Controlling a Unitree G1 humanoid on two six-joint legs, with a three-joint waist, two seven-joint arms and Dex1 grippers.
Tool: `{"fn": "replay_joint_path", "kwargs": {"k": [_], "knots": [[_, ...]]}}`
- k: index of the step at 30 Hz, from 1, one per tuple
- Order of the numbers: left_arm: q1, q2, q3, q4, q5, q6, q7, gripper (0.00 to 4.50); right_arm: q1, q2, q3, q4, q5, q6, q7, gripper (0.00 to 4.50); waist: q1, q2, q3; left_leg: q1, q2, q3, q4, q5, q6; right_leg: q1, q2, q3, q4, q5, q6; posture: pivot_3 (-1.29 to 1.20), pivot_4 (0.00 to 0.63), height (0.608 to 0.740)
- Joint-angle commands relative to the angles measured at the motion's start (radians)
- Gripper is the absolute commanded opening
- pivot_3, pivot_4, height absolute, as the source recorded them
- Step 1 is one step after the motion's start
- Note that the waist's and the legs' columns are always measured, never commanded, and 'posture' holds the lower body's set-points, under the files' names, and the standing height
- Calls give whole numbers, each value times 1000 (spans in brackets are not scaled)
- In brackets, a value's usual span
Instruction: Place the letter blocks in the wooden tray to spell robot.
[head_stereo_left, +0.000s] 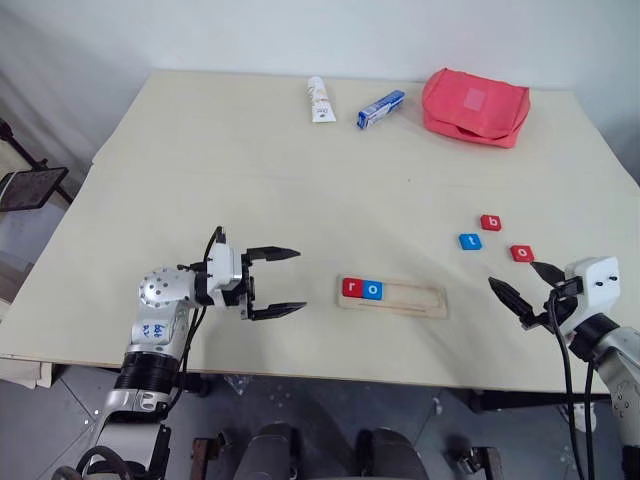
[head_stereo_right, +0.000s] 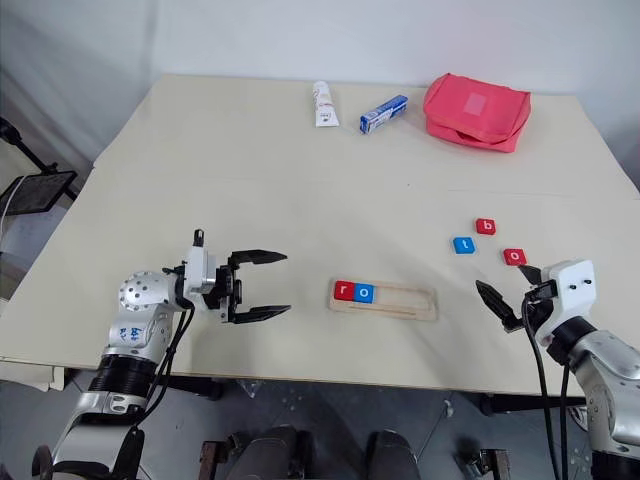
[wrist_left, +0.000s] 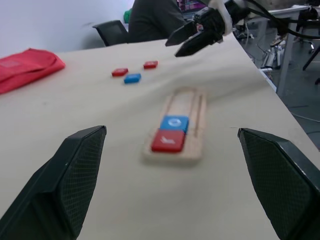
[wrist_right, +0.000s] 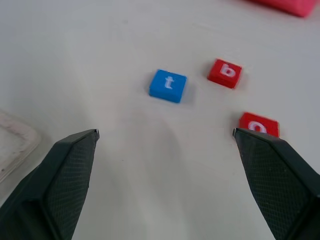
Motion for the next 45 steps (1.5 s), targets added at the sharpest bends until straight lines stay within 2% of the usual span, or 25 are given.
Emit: {"fn": "replay_joint_path", "kwargs": {"k": [1, 5, 10, 20, 28, 45], "knots": [[-1, -12, 32, 45, -32, -113, -25, 4479, 6, 41, -19, -70, -8, 14, -91, 4500, 0, 0, 0, 0, 0, 0, 0, 0, 0, 0, 0, 0, 0, 0, 0, 0, 150, 740], [0, -14, 18, 68, -17, -149, -29, 4479, 13, 81, -18, -88, -24, 15, -148, 4500, 0, 0, 0, 0, 0, 0, 0, 0, 0, 0, 0, 0, 0, 0, 0, 0, 150, 740], [3, -29, 27, 61, -88, -124, -81, 4479, 21, 95, -17, -132, -20, 36, -180, 4500, -2, 1, 0, 0, 0, 0, 0, 0, 0, 0, 0, 0, 1, 0, 0, 0, 150, 740], [-6, -40, 15, 73, -77, -116, -72, 4479, 39, 37, -56, -269, 41, 210, -189, 4500, -1, 1, -1, 1, 0, 0, 0, 0, 0, -1, 0, 1, 4, 0, 0, 0, 150, 740], [-3, -45, 8, 62, -76, -104, -66, 4479, -1, -8, -68, -283, 68, 315, -202, 4500, -2, 1, -1, 1, 0, 1, 0, 0, 0, -1, 0, 2, 4, 0, 0, 0, 150, 740], [15, -43, 10, 17, -87, -74, -57, 4479, -38, -10, -72, -262, 60, 321, -200, 4500, -2, 1, -1, 1, 0, 1, 0, 0, 0, -1, 0, 2, 4, 0, 0, 0, 150, 740]]}}
